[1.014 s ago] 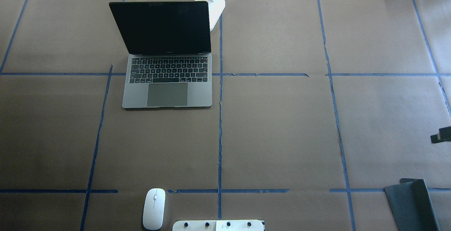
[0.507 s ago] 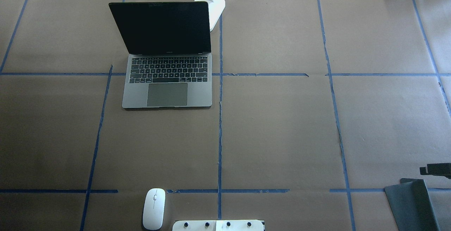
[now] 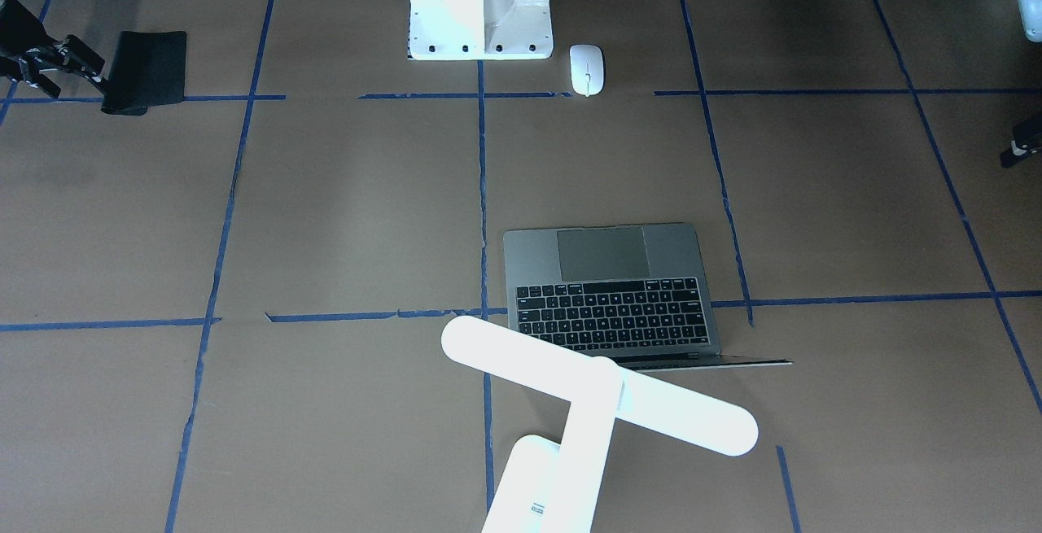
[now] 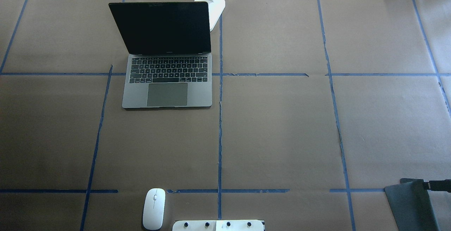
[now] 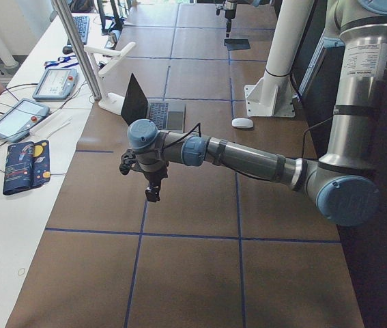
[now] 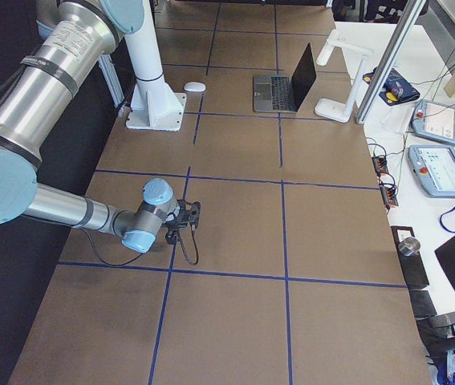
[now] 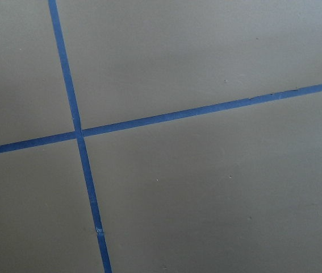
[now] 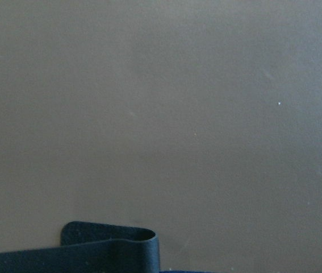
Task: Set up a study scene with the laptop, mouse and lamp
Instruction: 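Reach the right gripper down and grasp the dark grey mouse pad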
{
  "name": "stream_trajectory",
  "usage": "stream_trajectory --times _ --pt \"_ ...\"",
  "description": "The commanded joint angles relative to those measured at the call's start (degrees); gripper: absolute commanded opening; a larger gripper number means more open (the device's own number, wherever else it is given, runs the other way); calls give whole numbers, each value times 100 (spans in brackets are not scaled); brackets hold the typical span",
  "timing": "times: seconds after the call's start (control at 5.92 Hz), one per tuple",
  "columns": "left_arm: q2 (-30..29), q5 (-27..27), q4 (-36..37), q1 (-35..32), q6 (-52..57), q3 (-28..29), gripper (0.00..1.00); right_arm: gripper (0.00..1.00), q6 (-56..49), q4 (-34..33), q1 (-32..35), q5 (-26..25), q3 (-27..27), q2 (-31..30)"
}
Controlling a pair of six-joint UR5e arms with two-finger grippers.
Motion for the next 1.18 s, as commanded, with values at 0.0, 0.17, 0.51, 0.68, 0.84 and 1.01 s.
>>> stream_trajectory --times 0.0,0.17,0.51,0.68,0.84,1.01 --pt "10 -15 0 0 33 -6 100 81 30 7 -252 -113 -26 14" --pt "10 -15 0 0 33 -14 100 69 30 7 -340 -122 -26 23" --pt "18 -32 0 -9 33 -41 100 62 47 7 -464 -218 1 58" --pt "19 -41 0 -9 33 -58 100 45 47 7 -473 -219 9 58" --pt "27 -50 0 -9 33 -50 100 5 56 7 -473 -219 97 58" --pt "27 -59 0 -9 33 -58 100 0 56 7 -473 -210 176 58"
